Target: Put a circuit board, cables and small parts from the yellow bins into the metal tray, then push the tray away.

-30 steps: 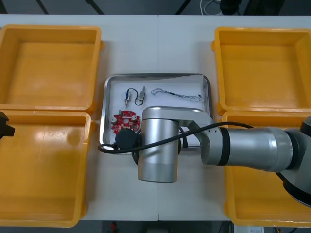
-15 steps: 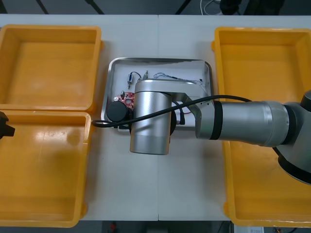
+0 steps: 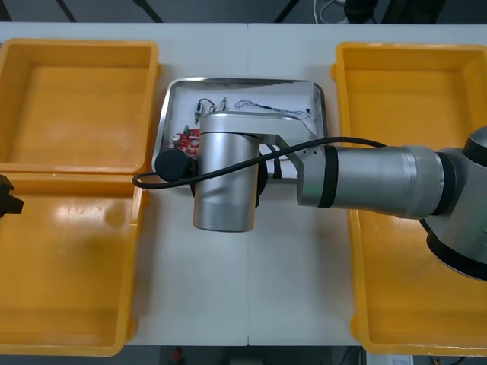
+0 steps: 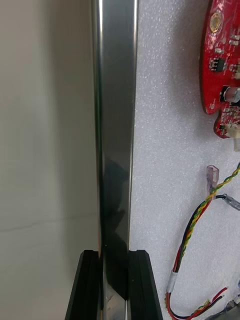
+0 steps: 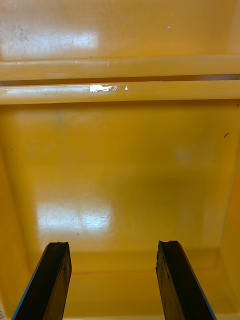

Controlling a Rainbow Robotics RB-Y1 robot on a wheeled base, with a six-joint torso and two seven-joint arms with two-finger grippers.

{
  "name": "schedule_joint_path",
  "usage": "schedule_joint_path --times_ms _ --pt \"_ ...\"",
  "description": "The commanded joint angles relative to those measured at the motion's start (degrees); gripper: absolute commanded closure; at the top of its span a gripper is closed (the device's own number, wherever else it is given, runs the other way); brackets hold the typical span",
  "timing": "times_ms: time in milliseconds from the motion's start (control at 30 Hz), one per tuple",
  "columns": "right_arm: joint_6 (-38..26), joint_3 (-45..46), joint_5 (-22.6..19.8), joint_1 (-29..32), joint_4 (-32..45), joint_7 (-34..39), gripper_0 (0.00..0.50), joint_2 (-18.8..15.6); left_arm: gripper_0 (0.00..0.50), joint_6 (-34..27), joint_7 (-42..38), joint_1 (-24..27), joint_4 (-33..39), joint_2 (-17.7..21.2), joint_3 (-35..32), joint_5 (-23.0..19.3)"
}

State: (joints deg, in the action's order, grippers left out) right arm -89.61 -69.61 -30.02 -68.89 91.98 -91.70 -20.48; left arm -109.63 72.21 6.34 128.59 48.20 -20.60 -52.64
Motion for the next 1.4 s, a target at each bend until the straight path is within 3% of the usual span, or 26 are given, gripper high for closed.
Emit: schedule_joint_path --times_ms 33,800,1067,1400 --pt "1.72 -0.53 2.16 -3.88 -1.98 -0.58 0.5 1.94 0.0 -0.37 3.82 -0.89 1.57 2.51 -1.55 0.52" --pt "14.29 -0.62 8.66 -5.9 -13.67 -3.57 0.5 2.73 0.0 -0.37 3.82 -0.89 1.57 2.51 -1.55 0.52" --pt "16.57 -0.53 12.27 -5.9 -18.59 -4.18 0.5 4.93 0.0 -0.37 3.82 -0.89 1.57 2.51 -1.55 0.52" --pt "24.75 -0.62 13.06 -6.17 -23.87 -4.45 0.5 5.1 0.0 -0.37 3.82 -0.89 1.57 2.51 -1.55 0.52"
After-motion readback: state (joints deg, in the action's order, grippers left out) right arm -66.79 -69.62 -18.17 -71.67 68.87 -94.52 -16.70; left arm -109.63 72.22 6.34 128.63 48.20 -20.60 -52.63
